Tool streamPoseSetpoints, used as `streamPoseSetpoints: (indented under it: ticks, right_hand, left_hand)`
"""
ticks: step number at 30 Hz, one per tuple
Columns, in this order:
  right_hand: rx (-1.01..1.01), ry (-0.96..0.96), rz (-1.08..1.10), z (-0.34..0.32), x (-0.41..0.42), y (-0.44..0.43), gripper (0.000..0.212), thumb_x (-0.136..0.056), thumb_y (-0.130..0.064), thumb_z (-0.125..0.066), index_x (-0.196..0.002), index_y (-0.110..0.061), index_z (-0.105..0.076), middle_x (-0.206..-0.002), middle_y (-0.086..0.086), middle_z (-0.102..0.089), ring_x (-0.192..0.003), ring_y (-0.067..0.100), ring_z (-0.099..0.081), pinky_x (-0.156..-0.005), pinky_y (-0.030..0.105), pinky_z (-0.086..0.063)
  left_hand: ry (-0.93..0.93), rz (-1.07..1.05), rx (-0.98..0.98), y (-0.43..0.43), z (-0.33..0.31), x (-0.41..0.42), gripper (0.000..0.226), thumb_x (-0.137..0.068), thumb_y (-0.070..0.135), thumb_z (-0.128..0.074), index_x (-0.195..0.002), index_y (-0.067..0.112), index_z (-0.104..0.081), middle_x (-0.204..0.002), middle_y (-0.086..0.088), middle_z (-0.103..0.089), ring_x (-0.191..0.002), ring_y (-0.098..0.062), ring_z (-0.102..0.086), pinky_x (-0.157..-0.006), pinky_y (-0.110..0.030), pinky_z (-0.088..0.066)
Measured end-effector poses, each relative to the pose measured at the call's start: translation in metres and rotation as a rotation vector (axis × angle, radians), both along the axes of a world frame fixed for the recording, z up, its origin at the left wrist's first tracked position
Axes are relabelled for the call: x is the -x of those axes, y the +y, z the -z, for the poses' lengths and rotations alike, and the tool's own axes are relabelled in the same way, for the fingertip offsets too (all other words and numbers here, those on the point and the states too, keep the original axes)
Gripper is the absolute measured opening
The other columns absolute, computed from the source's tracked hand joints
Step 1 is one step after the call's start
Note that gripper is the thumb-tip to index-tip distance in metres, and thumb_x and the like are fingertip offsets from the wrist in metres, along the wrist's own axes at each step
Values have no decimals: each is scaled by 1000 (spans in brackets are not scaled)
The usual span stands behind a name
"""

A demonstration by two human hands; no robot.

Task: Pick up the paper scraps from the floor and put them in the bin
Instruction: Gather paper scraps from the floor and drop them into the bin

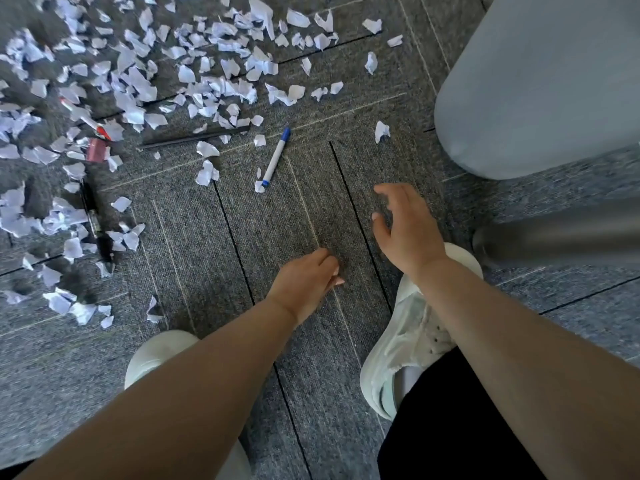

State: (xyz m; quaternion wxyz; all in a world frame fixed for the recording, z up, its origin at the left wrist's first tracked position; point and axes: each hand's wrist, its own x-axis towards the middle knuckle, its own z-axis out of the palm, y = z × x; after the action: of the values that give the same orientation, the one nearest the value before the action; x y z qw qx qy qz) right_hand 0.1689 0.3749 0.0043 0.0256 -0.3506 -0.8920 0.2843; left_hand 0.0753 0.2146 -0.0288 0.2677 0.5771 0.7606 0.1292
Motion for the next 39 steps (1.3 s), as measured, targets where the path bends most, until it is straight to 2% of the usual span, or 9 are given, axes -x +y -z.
streamPoseSetpoints:
  ticks: [5, 11, 14, 19, 23, 28, 31, 34, 39]
  right_hand:
    - [10, -31, -14, 10, 13, 7, 35, -89, -14, -55, -122, -8, -48, -117, 11, -51, -107, 25, -47, -81, 35, -47]
    - [19, -146, 204, 23, 63, 43, 58, -91, -30, -53, -139, -8, -29, -138, 11, -37, -126, 27, -33, -102, 37, -34]
    - [60, -81, 307, 27, 84, 63, 51, -89, -26, -58, -132, -7, -39, -131, 13, -39, -119, 28, -41, -98, 35, -36]
    - [76, -62, 288, 26, 104, 77, 8, -90, -9, -53, -97, -8, -57, -107, 12, -52, -88, 24, -52, -75, 28, -38]
    - [7, 59, 177, 20, 141, 76, 9, -90, -9, -51, -97, -5, -56, -103, 11, -55, -89, 23, -51, -77, 34, -45]
    - [-150, -156, 104, 24, 176, 88, 67, -82, -50, -57, -134, -13, -36, -148, 11, -28, -136, 32, -20, -111, 45, -17]
    - [-156, -377, 91, 32, 185, 97, 112, -66, -75, -54, -146, -23, 3, -155, 9, 12, -141, 35, 9, -111, 55, 1]
    - [-137, -467, 79, 37, 192, 108, 125, -56, -84, -50, -142, -28, 22, -152, 9, 24, -139, 38, 15, -108, 62, 1]
    - [-166, -456, -61, 45, 220, 118, 127, -51, -88, -46, -140, -32, 26, -151, 7, 27, -139, 36, 19, -109, 63, 2]
  left_hand:
    - [30, -183, -80, 23, -4, 49, 19, -89, 23, -55, -86, 4, -58, -86, -9, -56, -65, -21, -52, -55, -30, -43]
    - [19, -260, -119, 62, -17, 111, 17, -92, 22, -52, -89, 5, -52, -94, -5, -49, -72, -19, -48, -63, -30, -42]
    - [-13, -320, -76, 73, -21, 132, 15, -93, 27, -49, -88, 13, -49, -91, 3, -45, -76, -14, -47, -68, -26, -41]
    - [-68, -490, -68, 72, -22, 158, 9, -92, 23, -50, -93, 15, -51, -93, -1, -52, -79, -19, -53, -68, -30, -43]
    - [-7, -479, -62, 79, -17, 186, 18, -93, 19, -47, -107, 12, -56, -108, -5, -52, -94, -19, -54, -87, -35, -49]
    - [274, -381, 12, 99, -13, 221, 40, -91, 38, -47, -126, 18, -46, -133, -8, -39, -124, -27, -34, -107, -46, -30]
    - [318, -360, 258, 104, -3, 241, 88, -78, 71, -41, -144, 33, 1, -154, -5, 13, -139, -37, 14, -107, -59, 5]
    - [284, -320, 345, 108, 6, 249, 107, -63, 86, -37, -137, 40, 25, -147, -3, 34, -132, -41, 30, -100, -67, 8]
    - [319, -399, 310, 118, 10, 263, 102, -67, 84, -27, -137, 35, 29, -147, -5, 36, -132, -45, 28, -102, -68, 4]
